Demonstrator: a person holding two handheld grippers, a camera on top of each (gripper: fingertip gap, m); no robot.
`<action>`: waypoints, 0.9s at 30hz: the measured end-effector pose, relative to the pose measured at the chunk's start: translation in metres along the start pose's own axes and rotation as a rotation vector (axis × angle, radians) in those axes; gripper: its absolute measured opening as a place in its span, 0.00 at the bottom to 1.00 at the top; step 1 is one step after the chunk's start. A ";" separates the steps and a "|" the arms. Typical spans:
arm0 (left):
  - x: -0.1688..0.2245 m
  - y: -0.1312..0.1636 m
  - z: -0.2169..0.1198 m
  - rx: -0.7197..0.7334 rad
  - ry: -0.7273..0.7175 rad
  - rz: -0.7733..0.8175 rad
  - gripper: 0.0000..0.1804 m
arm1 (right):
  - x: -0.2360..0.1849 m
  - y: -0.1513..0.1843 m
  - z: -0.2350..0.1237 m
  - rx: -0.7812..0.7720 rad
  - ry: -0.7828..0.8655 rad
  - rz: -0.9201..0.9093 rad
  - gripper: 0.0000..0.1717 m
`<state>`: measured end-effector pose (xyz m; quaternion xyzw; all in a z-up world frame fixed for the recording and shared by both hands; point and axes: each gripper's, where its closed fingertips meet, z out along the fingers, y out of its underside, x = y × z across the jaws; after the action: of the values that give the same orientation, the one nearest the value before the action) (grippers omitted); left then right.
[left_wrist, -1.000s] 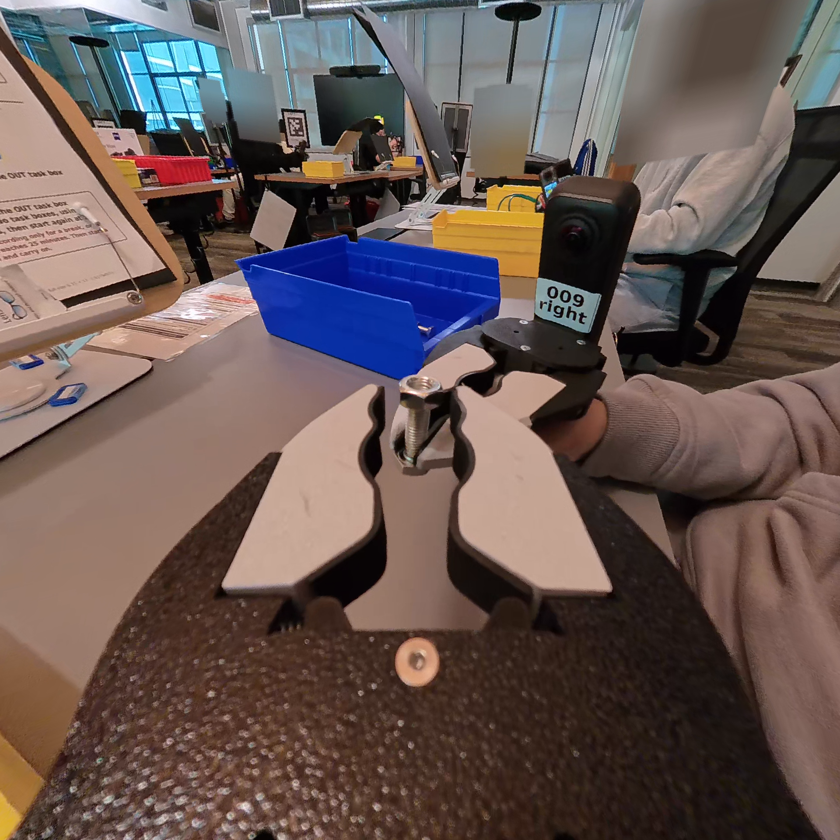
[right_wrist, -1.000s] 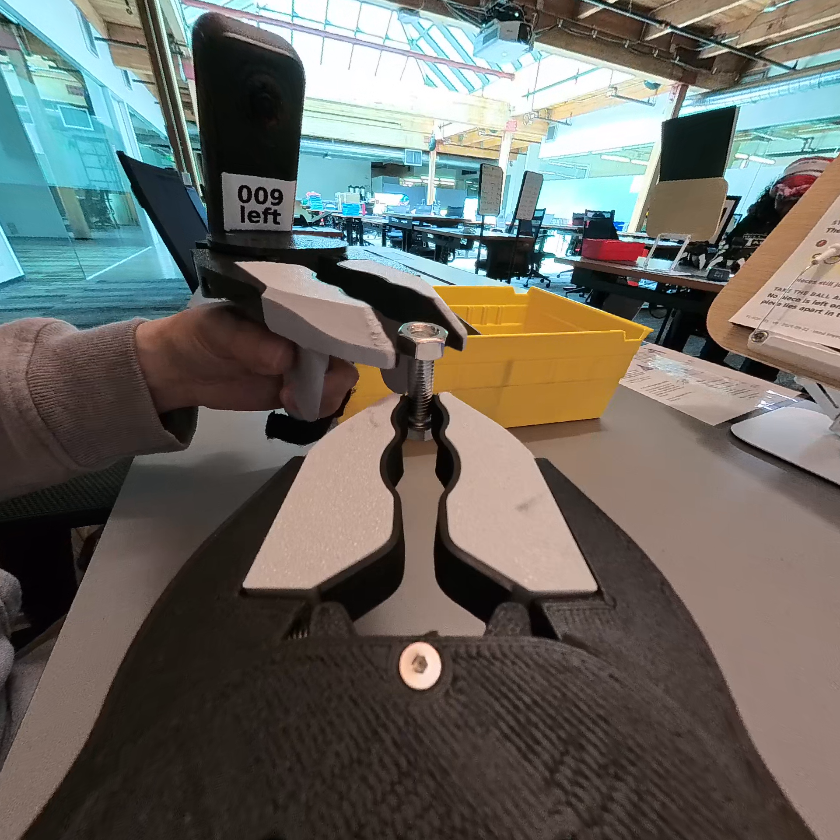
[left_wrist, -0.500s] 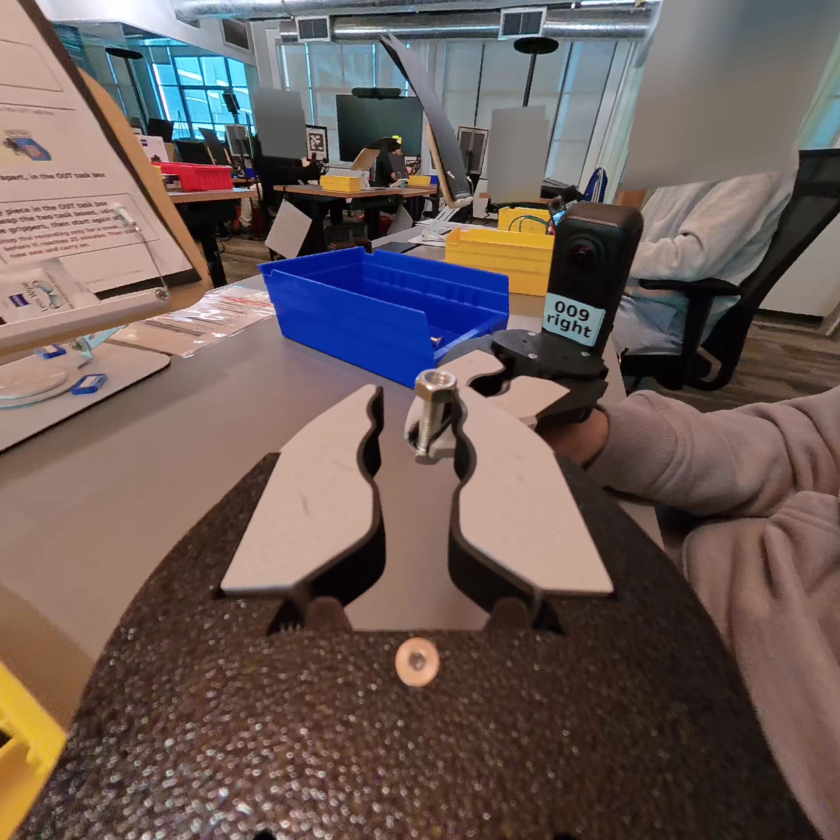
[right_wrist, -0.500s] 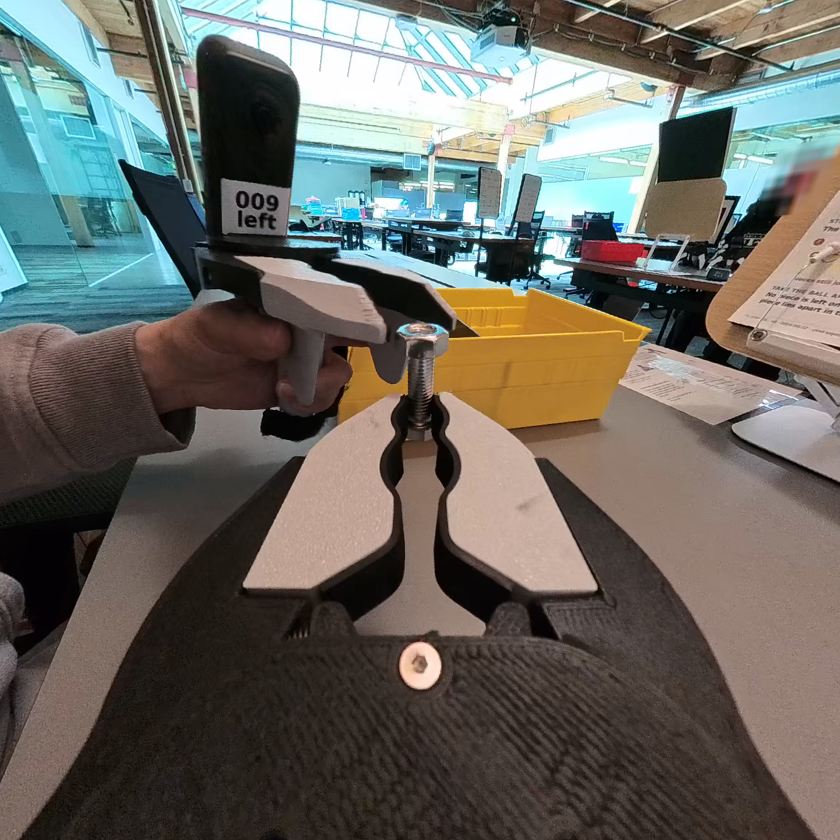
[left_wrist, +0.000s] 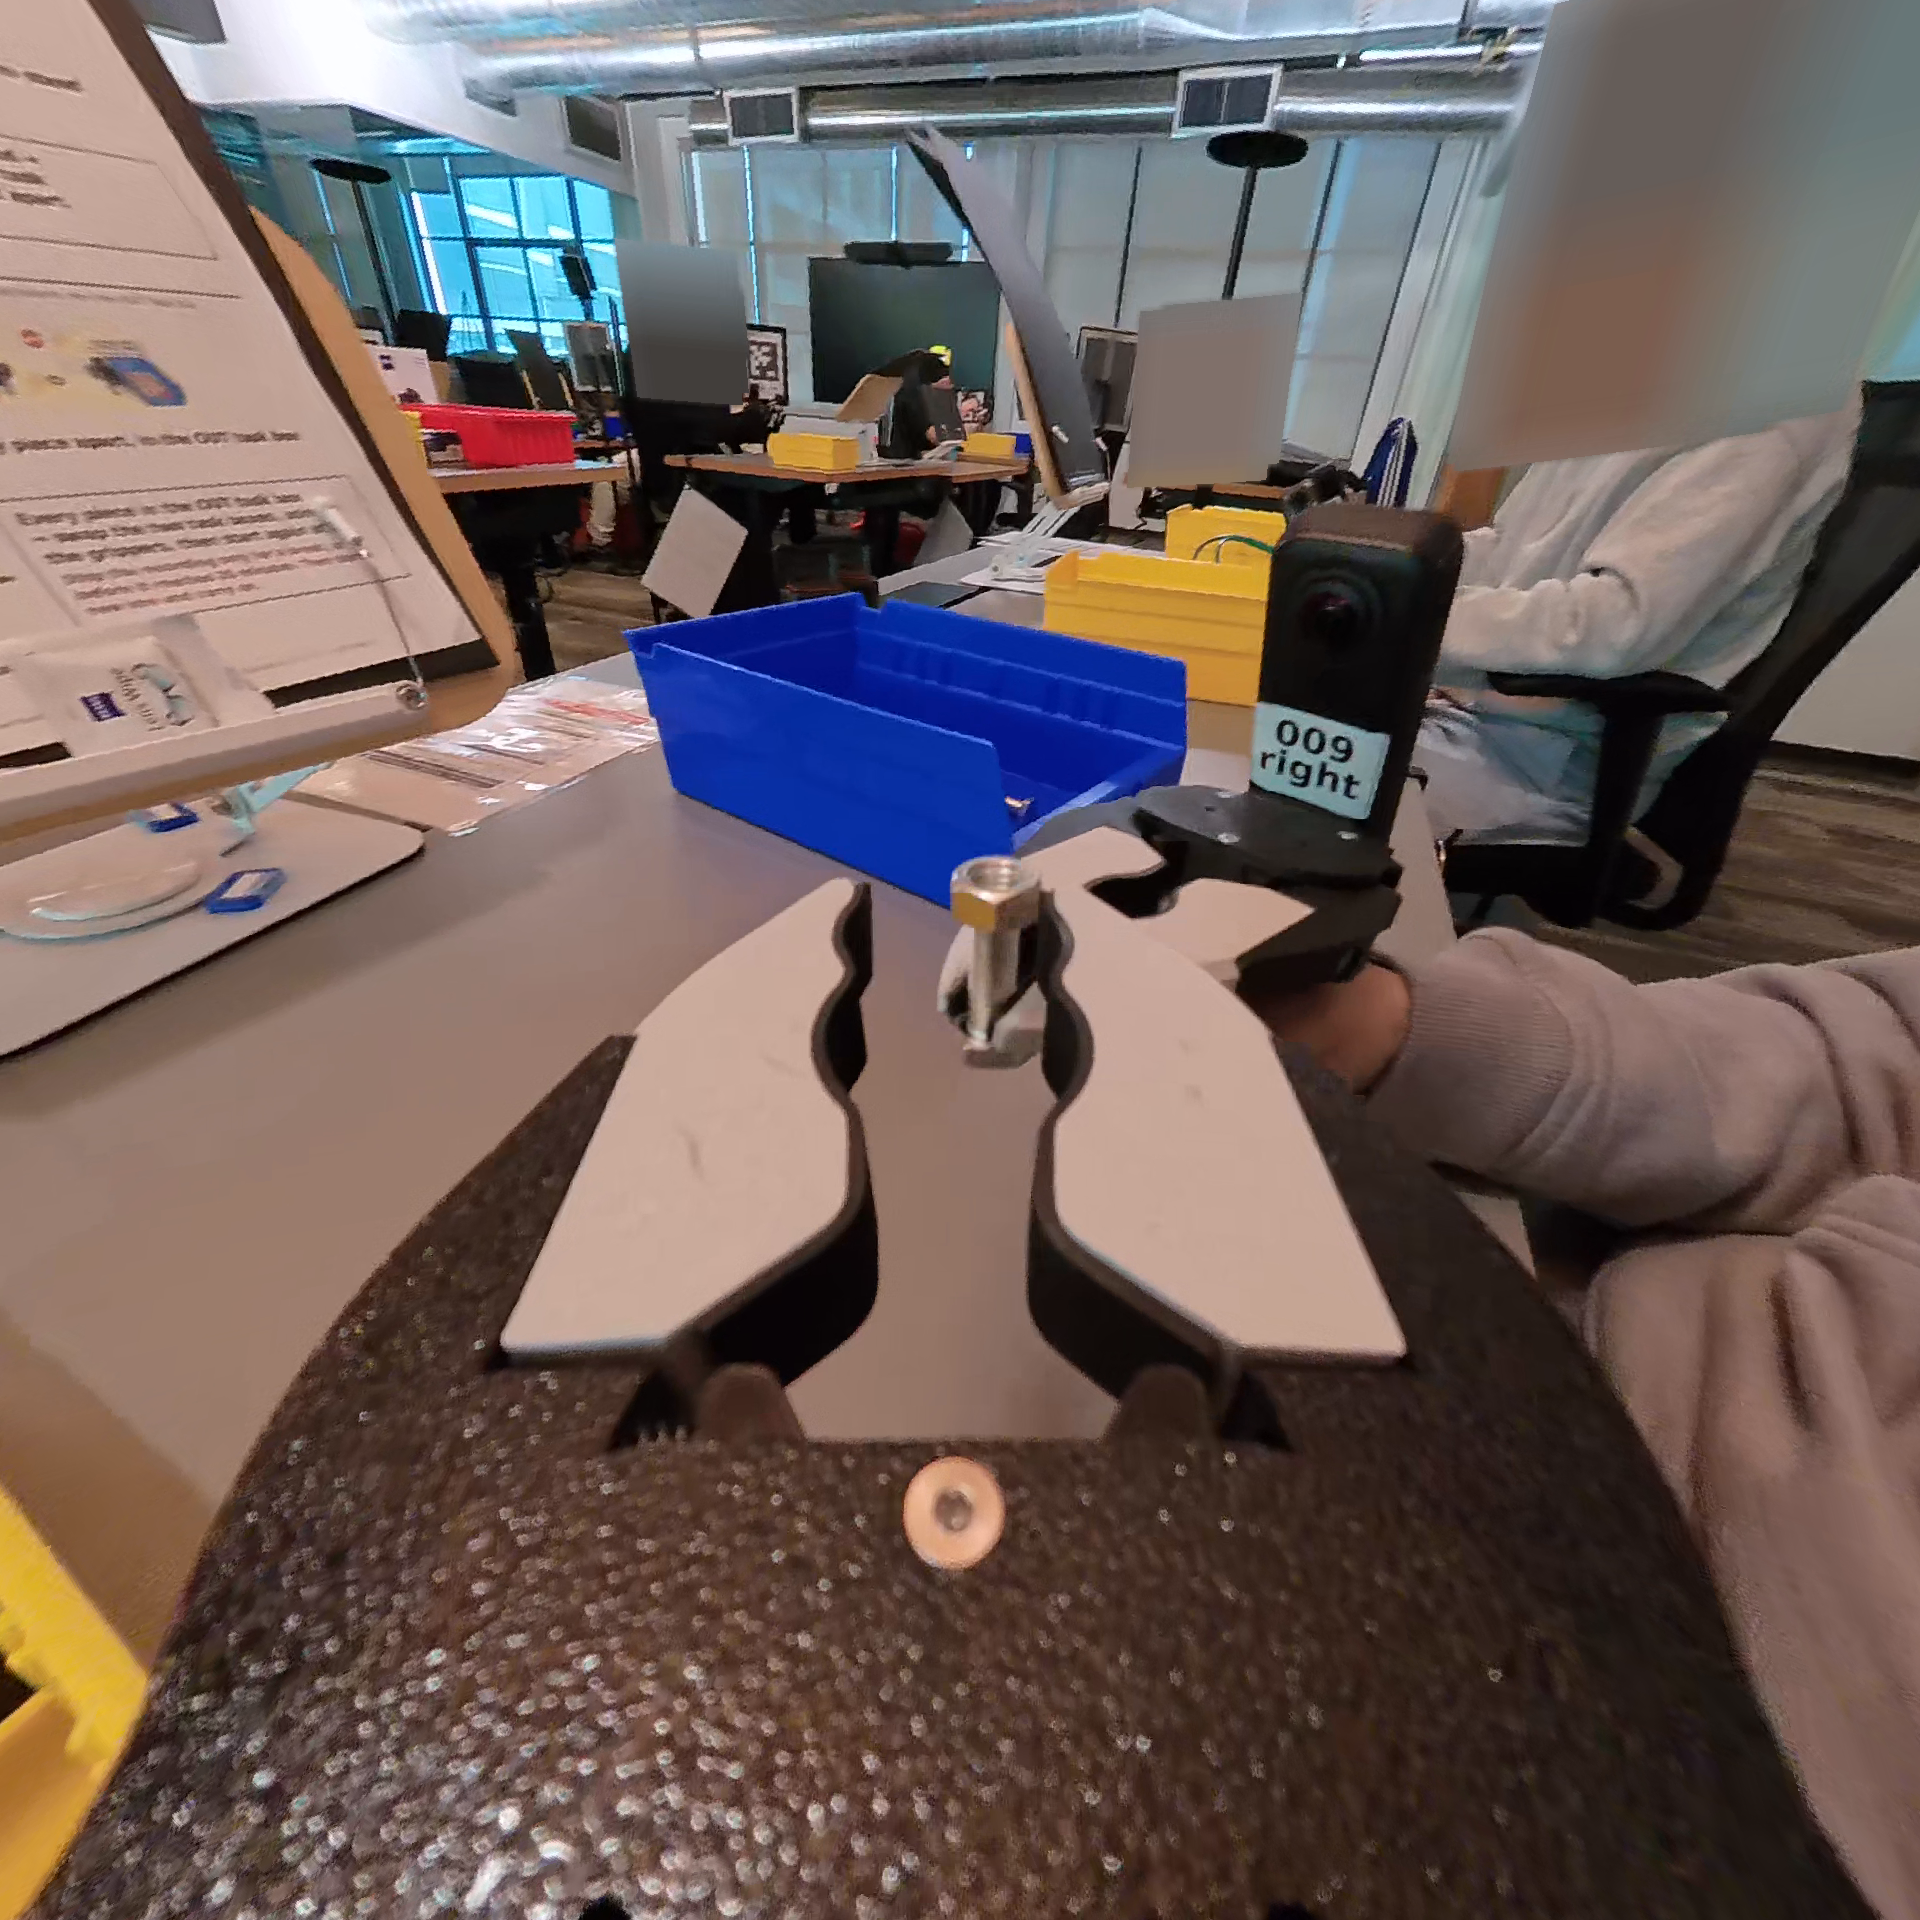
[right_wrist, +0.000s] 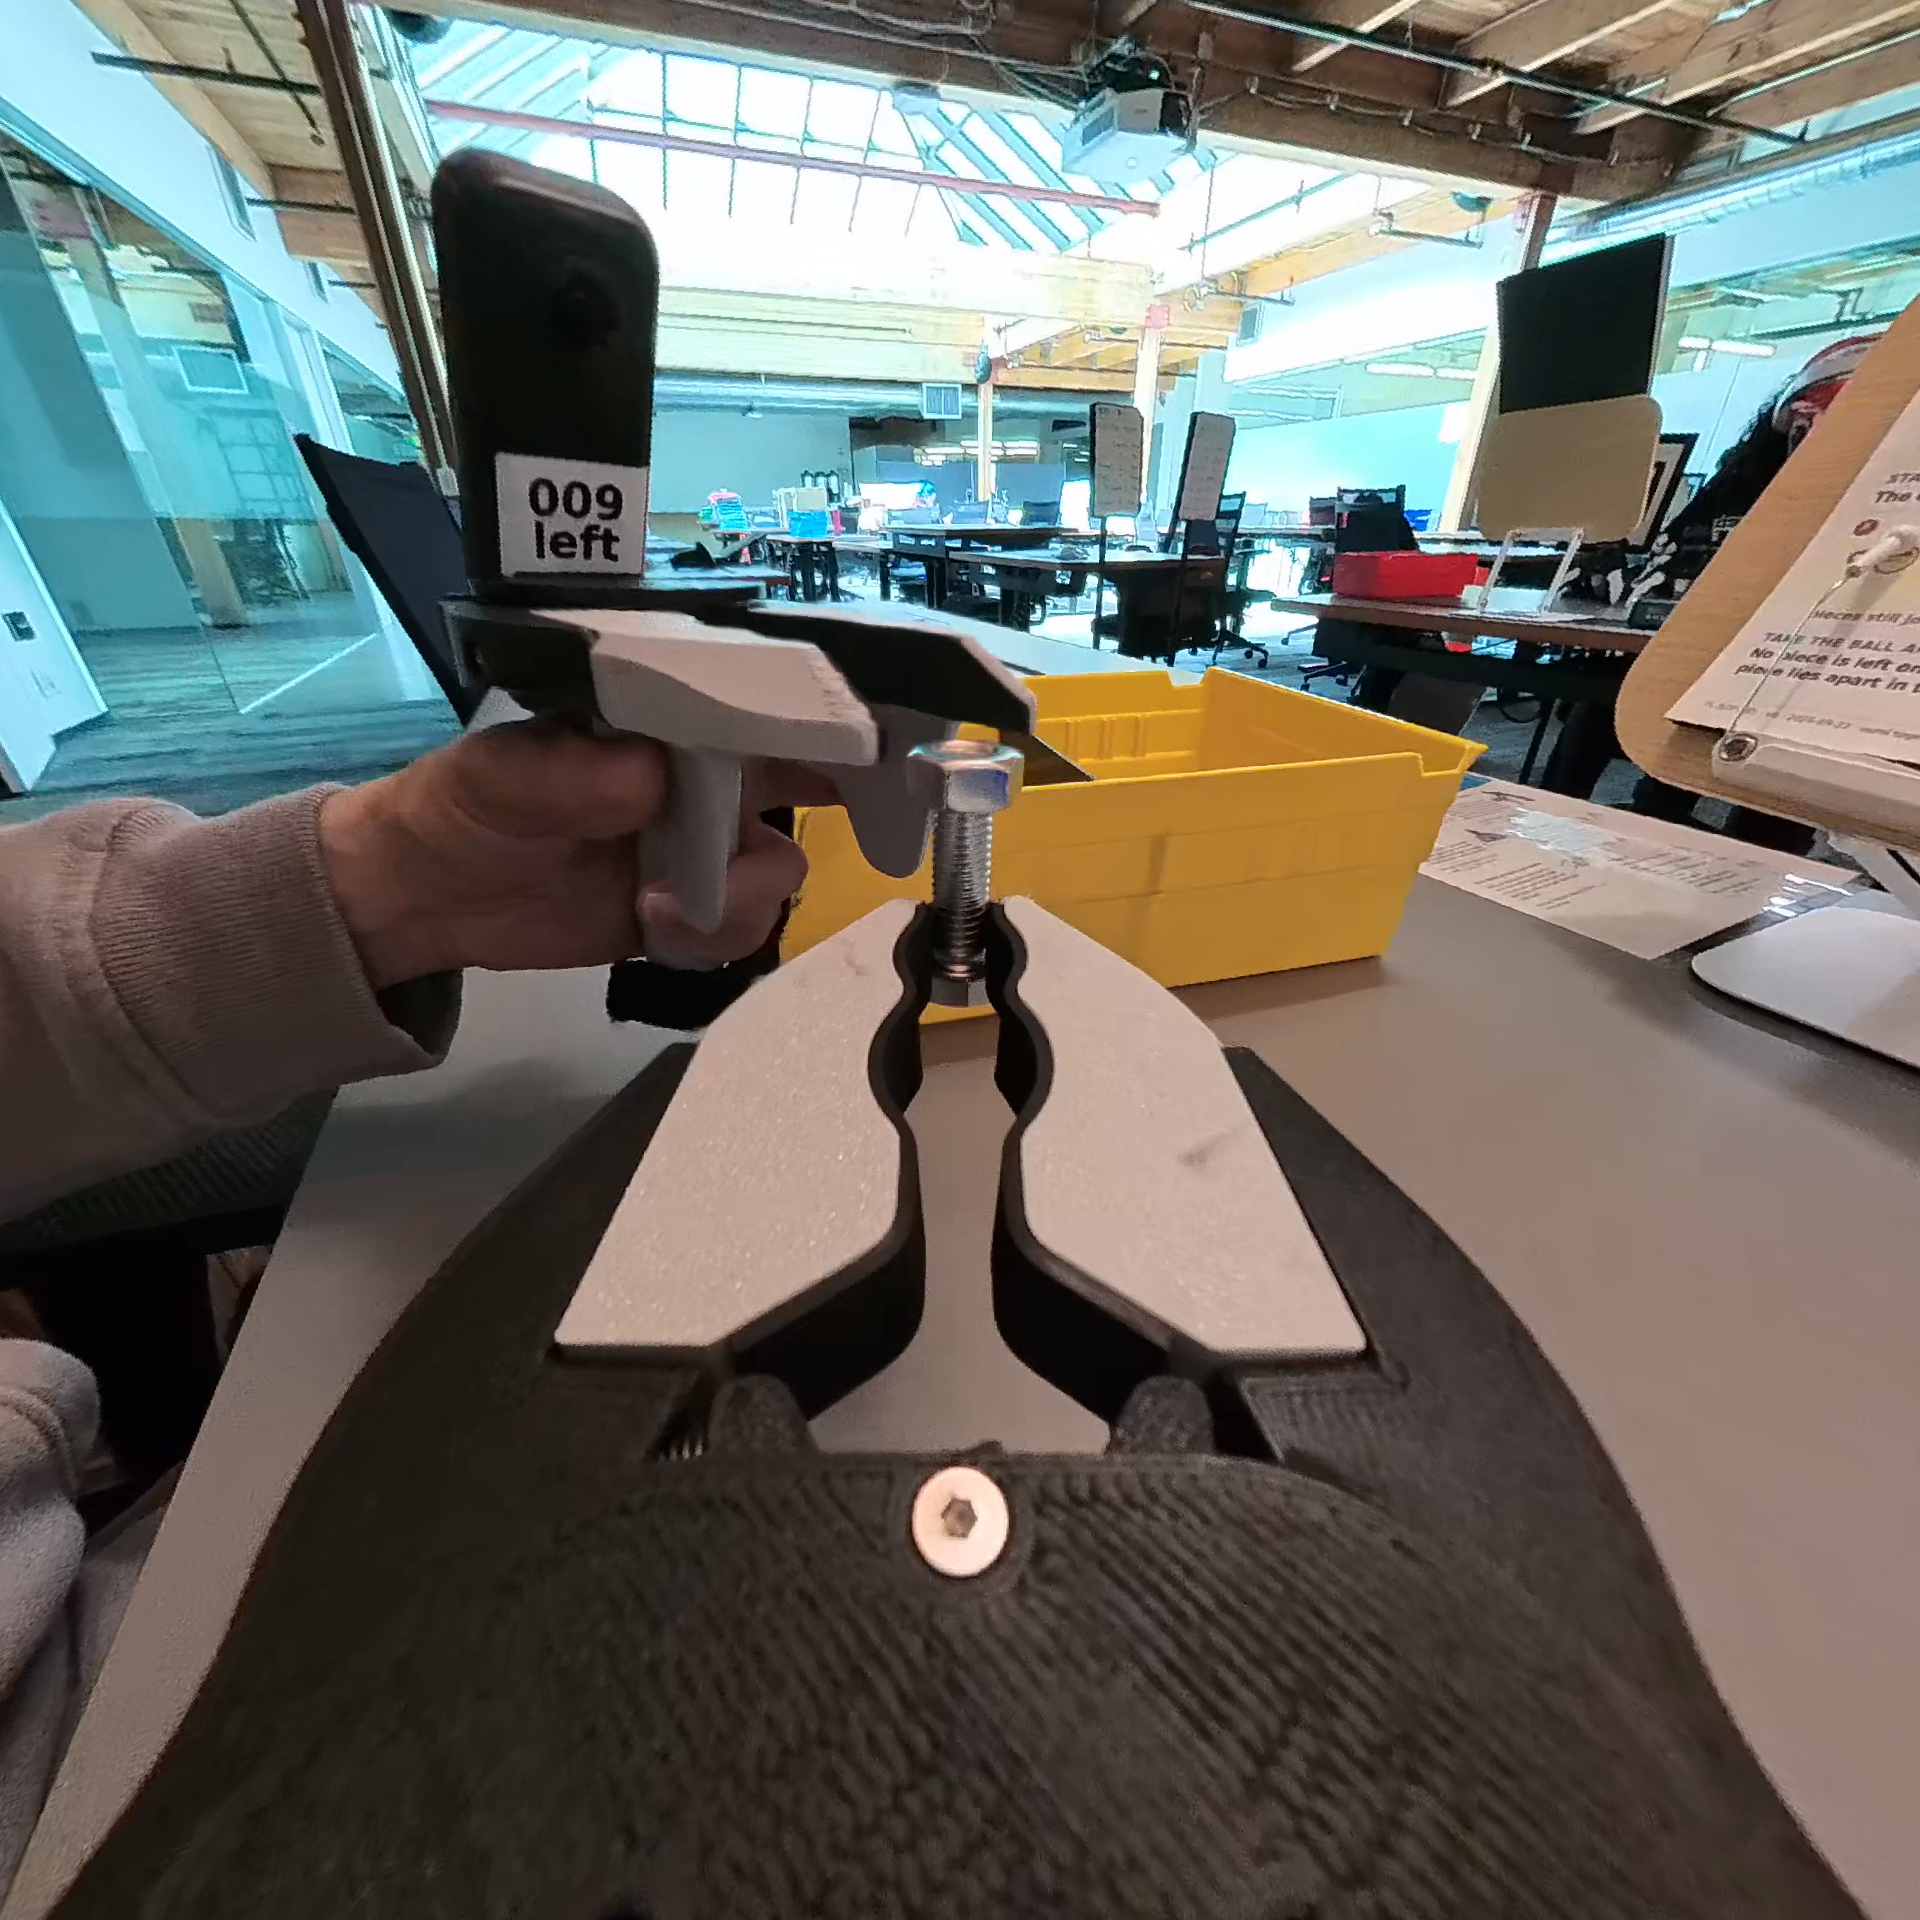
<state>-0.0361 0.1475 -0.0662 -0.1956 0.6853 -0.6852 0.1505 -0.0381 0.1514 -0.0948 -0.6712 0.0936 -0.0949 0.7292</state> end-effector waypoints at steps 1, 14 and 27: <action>0.002 -0.001 0.002 0.001 0.006 0.000 0.17 | 0.000 0.000 0.000 0.001 0.000 -0.003 0.05; -0.003 -0.001 0.004 0.017 -0.033 -0.075 0.21 | 0.003 -0.005 -0.002 0.032 0.007 0.024 0.05; -0.015 -0.013 0.002 0.022 -0.165 -0.034 0.20 | 0.013 -0.011 -0.008 0.079 0.034 0.078 0.05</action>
<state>-0.0217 0.1534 -0.0538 -0.2611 0.6597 -0.6767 0.1969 -0.0282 0.1394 -0.0843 -0.6360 0.1283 -0.0813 0.7566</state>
